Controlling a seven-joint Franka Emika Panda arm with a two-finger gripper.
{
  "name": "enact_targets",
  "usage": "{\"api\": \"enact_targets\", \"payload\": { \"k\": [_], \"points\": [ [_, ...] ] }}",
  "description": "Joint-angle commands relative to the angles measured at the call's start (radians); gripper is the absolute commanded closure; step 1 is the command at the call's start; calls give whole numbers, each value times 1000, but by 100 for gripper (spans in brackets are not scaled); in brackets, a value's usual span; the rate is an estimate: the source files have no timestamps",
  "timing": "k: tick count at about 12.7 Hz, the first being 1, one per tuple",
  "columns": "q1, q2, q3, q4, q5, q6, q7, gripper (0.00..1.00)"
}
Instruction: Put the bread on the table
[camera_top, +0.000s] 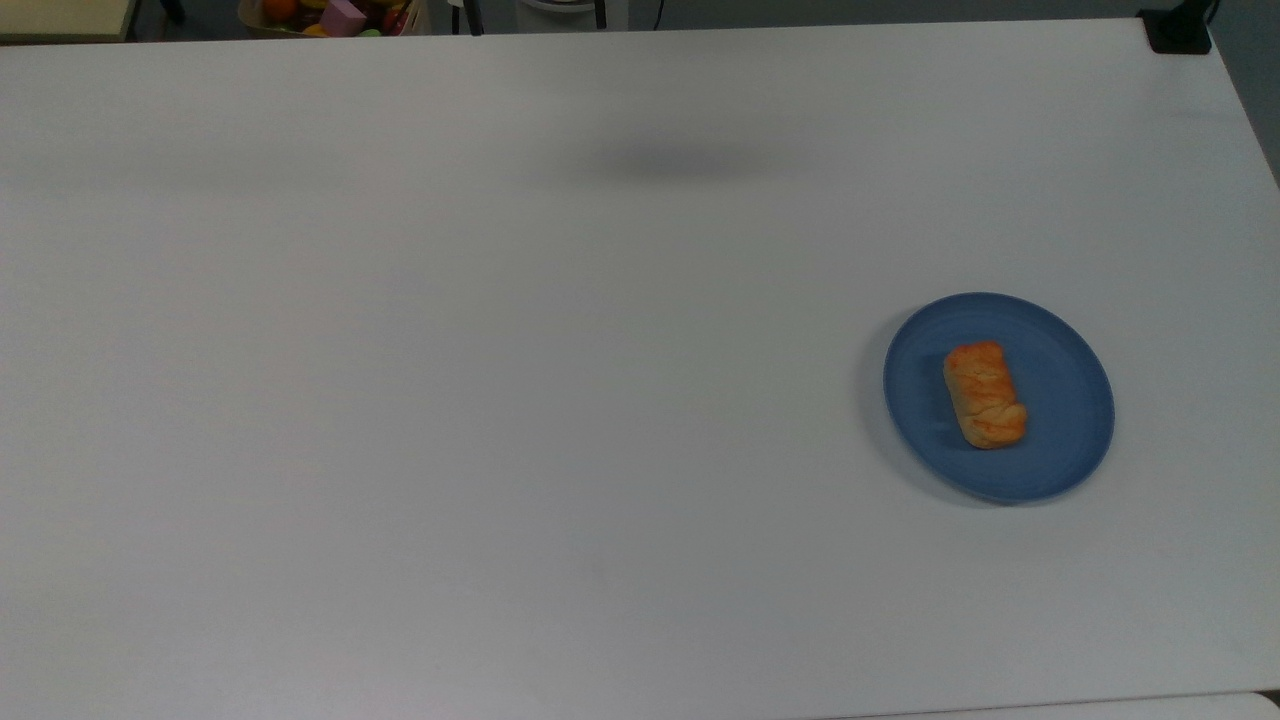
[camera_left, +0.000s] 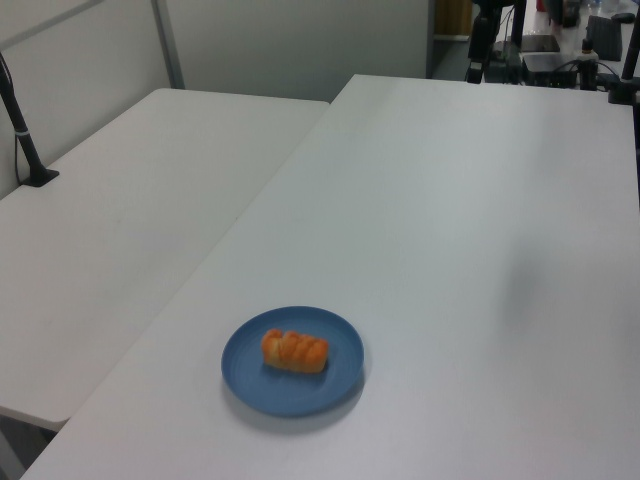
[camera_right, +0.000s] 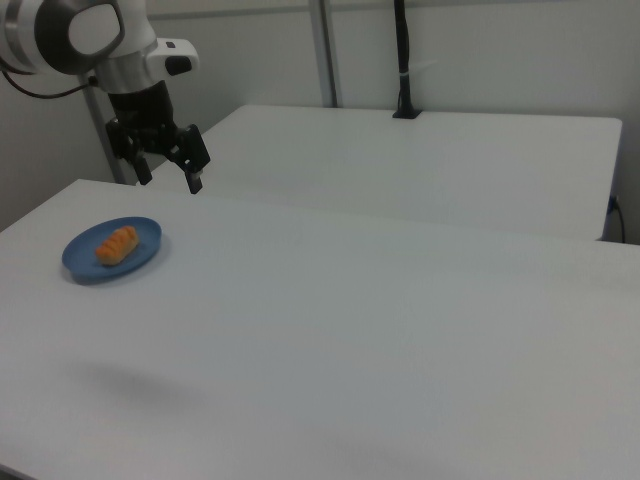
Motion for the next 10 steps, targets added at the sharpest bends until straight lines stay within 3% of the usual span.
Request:
{"api": "enact_targets", "payload": {
  "k": [1, 10],
  "points": [
    [8, -19, -2, -29, 12, 15, -13, 0],
    [27, -5, 0, -31, 12, 9, -16, 0]
  ]
}}
